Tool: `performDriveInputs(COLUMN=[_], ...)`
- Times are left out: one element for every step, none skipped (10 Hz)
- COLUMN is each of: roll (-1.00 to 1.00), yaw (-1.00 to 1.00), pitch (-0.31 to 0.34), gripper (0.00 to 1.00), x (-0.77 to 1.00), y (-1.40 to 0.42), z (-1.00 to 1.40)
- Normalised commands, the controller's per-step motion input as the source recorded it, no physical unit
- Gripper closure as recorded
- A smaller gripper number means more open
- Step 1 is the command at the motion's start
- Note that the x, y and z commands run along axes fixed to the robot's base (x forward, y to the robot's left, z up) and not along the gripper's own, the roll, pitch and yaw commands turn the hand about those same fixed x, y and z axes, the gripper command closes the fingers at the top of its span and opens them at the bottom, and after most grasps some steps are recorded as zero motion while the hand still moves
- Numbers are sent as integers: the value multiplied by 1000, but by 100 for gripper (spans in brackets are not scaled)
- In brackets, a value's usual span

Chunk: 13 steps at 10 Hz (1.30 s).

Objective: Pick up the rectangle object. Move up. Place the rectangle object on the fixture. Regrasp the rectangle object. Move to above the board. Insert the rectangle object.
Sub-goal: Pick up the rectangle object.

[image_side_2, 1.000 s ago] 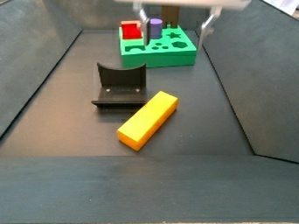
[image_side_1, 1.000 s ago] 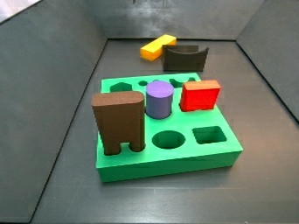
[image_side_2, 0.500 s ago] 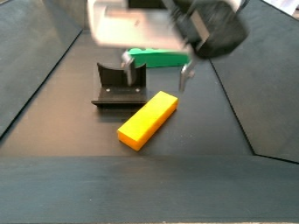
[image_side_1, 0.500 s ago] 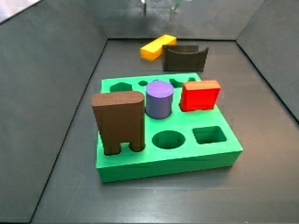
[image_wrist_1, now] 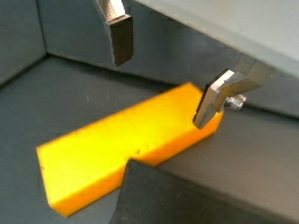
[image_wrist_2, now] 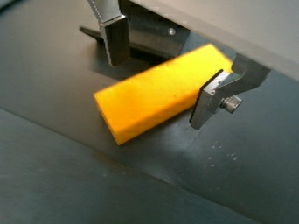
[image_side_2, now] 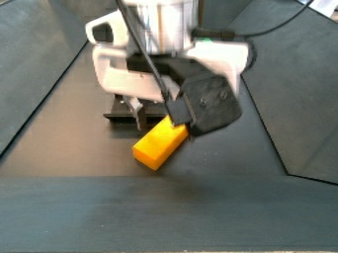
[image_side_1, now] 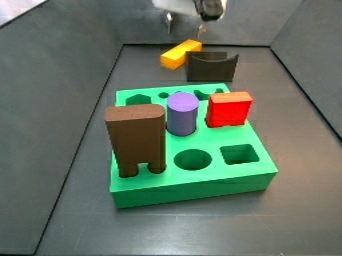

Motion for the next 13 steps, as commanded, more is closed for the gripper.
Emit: performDriveInputs(roll=[30,0,0,0,-46,0,11,0,0,0,0,0,0], yaw=[-340,-394,-389,-383,-254,-20,0,0,0,0,0,0,0], pitch=[0,-6,-13,-33,-59,-157,10,0,0,0,0,0,0], gripper=[0,0,0,0,0,0,0,0,100,100,100,100,100], x=[140,271,383,403,271,-40,0,0,0,0,0,0,0], y=[0,97,166,137,157,46,0,0,0,0,0,0,0], z=[-1000,-1000,-1000,-991,-909,-254,-31,0,0,0,0,0,0])
